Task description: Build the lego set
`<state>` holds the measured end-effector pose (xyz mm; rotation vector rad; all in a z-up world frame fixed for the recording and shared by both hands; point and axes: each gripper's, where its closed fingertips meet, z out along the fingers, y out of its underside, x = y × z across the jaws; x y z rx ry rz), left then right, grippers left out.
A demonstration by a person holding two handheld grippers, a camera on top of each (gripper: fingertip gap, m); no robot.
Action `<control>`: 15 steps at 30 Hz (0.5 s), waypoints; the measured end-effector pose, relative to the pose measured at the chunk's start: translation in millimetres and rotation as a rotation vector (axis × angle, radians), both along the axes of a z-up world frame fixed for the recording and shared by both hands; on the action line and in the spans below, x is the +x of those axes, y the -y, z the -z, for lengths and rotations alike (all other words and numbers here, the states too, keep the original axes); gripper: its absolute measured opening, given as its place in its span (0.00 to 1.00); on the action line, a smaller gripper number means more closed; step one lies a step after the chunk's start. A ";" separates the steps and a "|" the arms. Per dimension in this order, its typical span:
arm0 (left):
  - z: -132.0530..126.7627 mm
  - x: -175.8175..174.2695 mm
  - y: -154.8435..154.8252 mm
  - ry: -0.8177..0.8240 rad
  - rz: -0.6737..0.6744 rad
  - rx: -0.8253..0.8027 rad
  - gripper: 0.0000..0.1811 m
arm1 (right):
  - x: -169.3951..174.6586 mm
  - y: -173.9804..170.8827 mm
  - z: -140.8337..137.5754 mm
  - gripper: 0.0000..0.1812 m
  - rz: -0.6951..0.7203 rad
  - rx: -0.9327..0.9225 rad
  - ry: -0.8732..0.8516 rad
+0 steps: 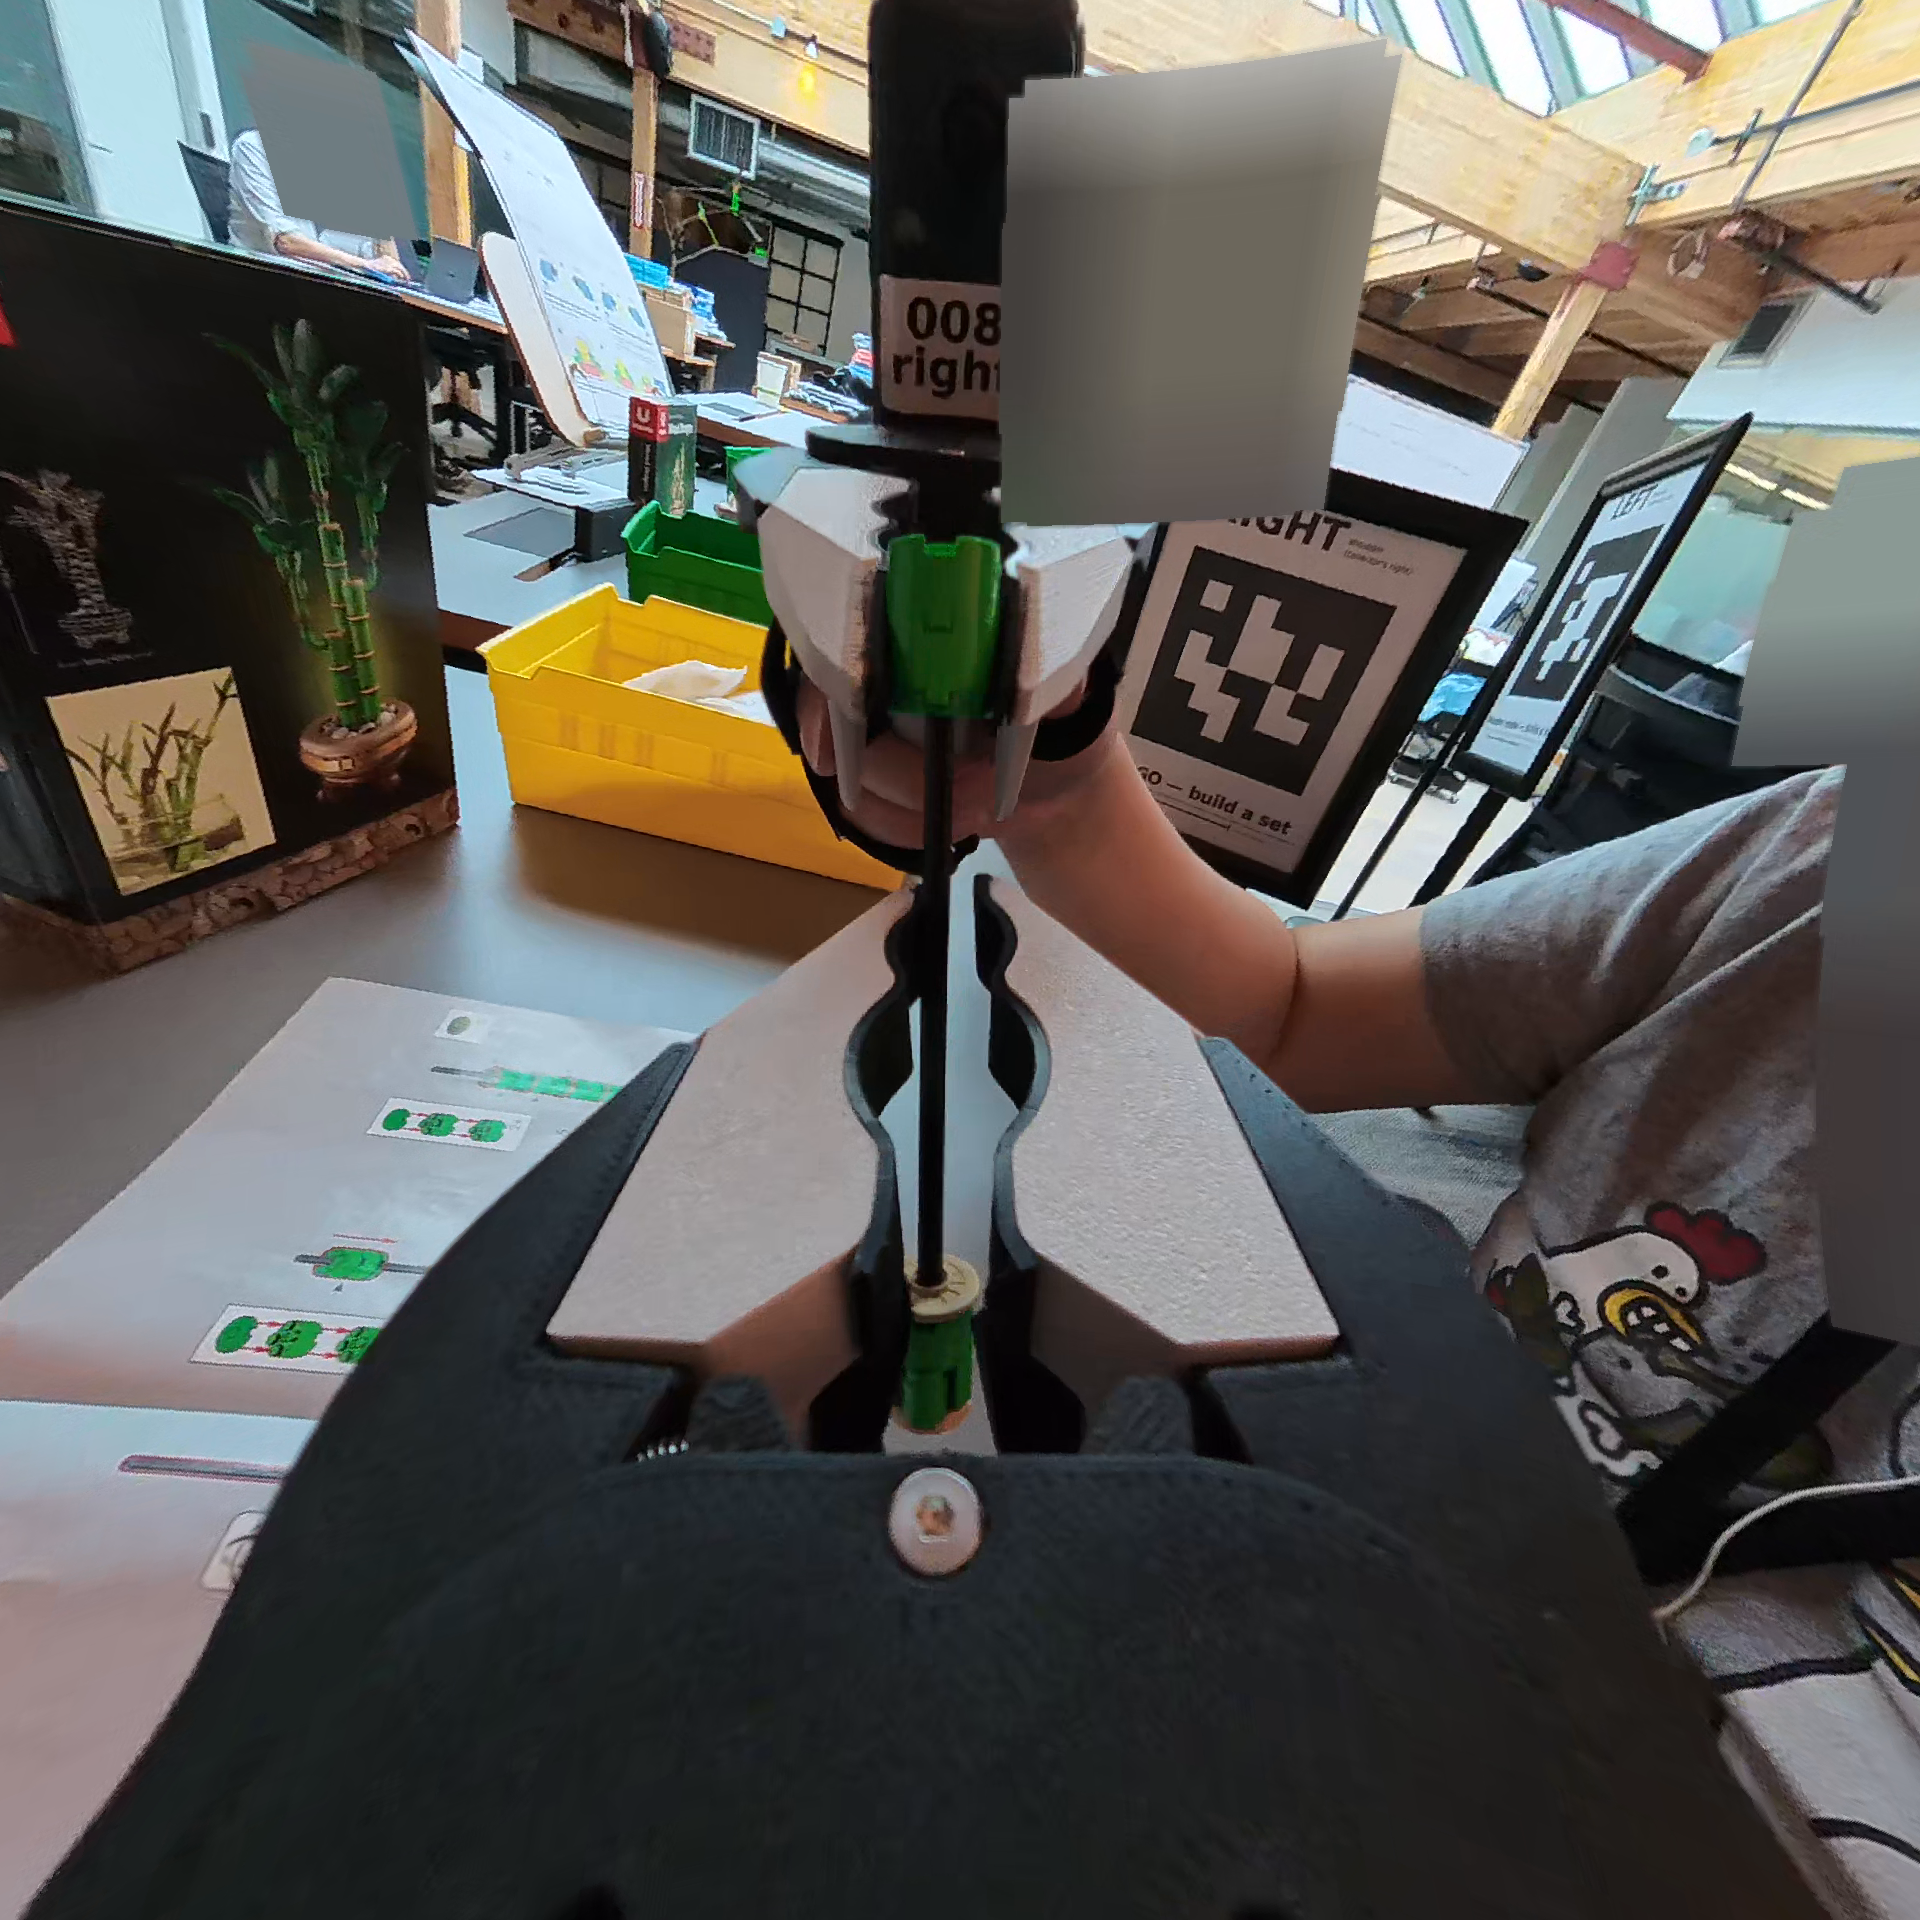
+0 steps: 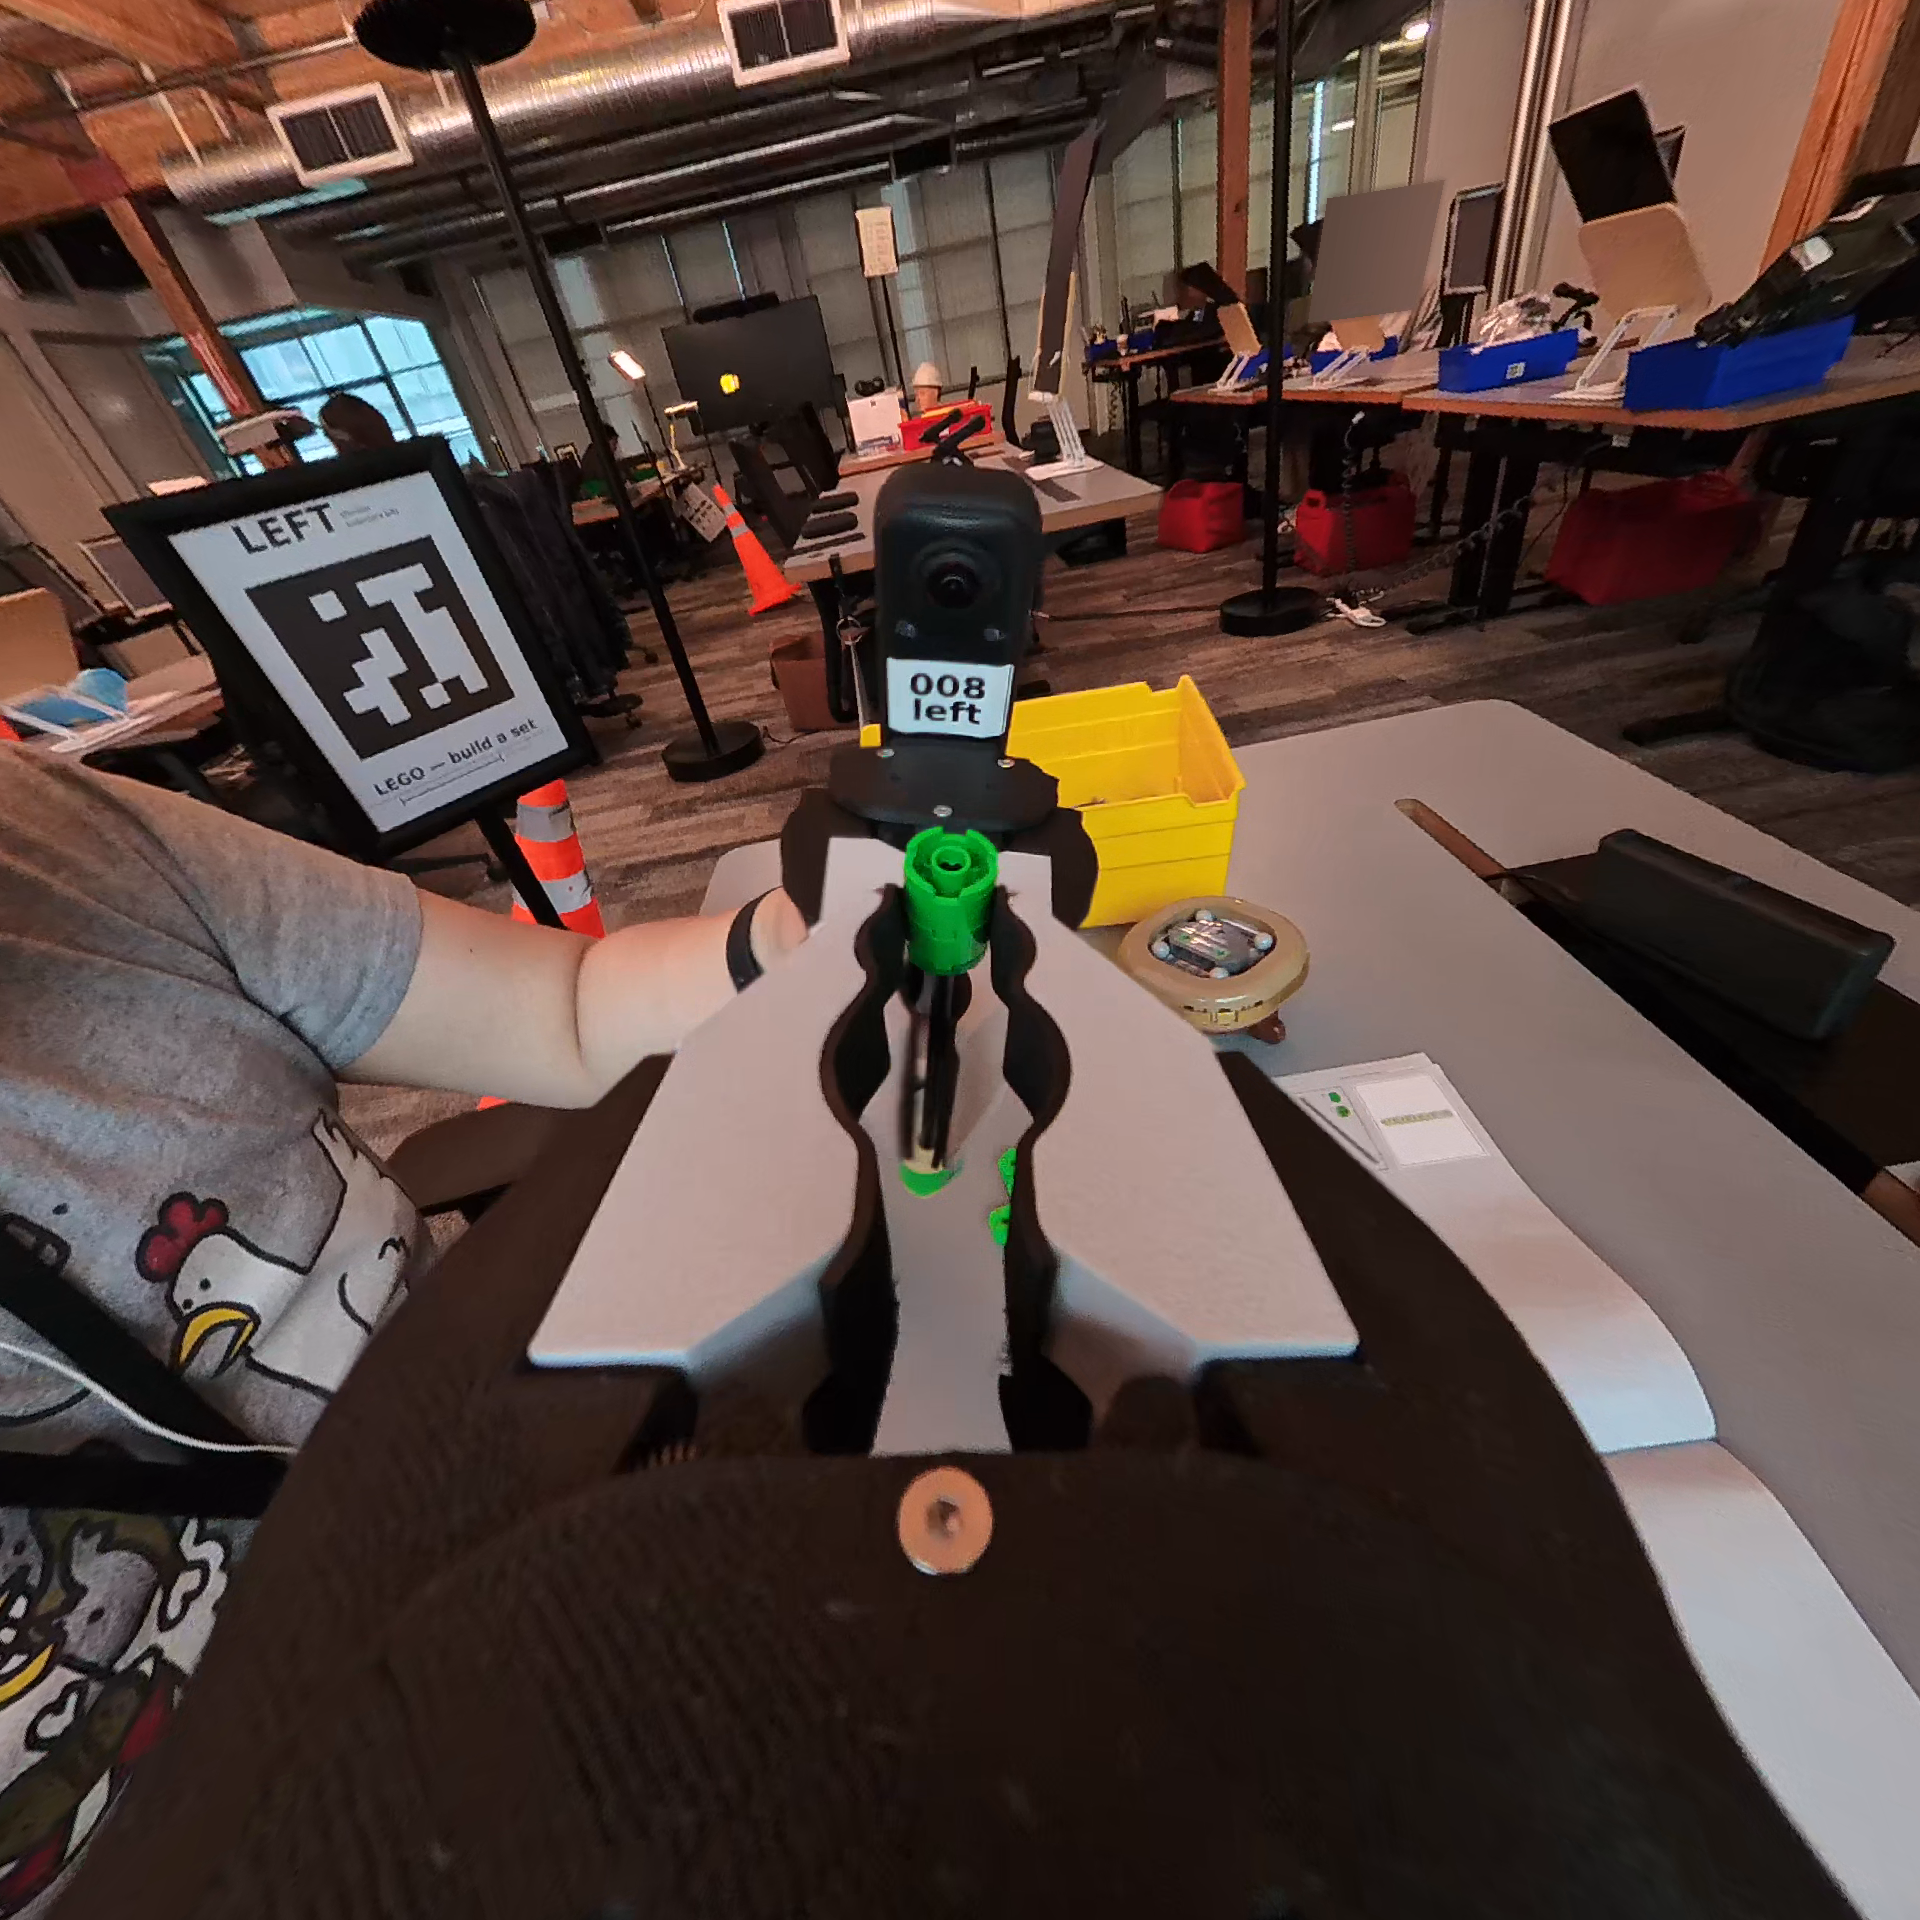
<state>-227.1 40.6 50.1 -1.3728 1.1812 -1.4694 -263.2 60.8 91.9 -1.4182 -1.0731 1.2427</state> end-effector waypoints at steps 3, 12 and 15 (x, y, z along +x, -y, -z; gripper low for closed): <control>3.6 1.4 -2.4 -0.026 -0.021 0.025 0.00 | 0.1 -1.0 1.5 0.08 0.004 0.007 0.008; 5.4 1.1 -7.8 -0.020 -0.087 0.142 0.00 | -1.8 0.3 3.7 0.08 -0.006 0.063 0.015; 8.7 1.9 -8.7 -0.028 -0.098 0.166 0.00 | -1.9 -0.2 6.5 0.08 0.003 0.079 0.042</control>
